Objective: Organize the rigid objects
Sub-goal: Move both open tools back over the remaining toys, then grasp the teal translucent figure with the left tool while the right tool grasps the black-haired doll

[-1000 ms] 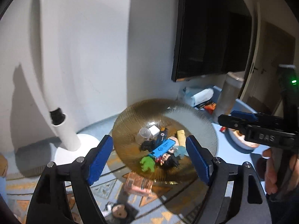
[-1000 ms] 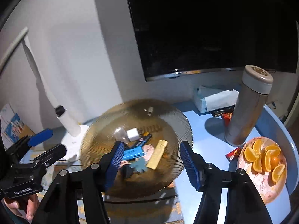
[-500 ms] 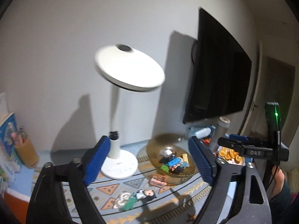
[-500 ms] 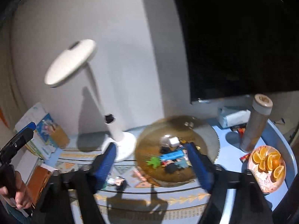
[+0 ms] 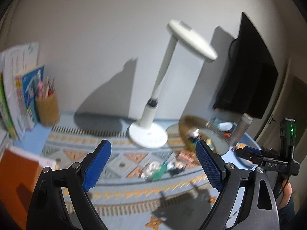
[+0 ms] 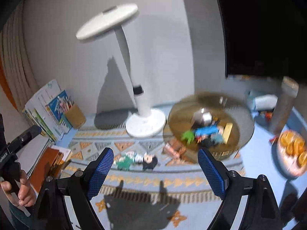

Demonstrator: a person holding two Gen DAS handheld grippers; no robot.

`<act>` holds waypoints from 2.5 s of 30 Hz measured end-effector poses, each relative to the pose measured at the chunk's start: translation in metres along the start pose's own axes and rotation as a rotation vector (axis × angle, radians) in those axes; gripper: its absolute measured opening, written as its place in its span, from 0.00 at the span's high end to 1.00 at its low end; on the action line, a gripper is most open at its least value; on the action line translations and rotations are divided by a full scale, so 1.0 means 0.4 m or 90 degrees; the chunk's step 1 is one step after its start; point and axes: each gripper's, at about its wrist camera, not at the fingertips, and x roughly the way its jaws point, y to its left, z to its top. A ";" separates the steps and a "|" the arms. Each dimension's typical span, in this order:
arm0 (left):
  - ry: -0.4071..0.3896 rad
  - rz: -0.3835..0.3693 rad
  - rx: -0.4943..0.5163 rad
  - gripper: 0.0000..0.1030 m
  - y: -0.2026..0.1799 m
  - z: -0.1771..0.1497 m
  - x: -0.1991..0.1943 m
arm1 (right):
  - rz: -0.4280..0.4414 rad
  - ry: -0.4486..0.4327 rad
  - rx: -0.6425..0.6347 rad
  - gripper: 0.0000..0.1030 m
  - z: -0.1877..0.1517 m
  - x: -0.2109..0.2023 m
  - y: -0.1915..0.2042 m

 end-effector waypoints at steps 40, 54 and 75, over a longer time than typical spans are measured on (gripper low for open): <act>0.204 -0.055 0.149 0.14 -0.031 -0.188 0.301 | 0.093 0.190 -0.106 0.12 -0.114 0.334 -0.010; 0.286 -0.101 0.269 0.49 -0.093 -0.196 0.480 | 0.145 0.184 -0.170 0.18 -0.061 0.504 0.000; 0.262 -0.131 0.041 0.83 -0.038 -0.244 0.277 | -0.012 0.147 -0.051 0.56 -0.175 0.274 -0.054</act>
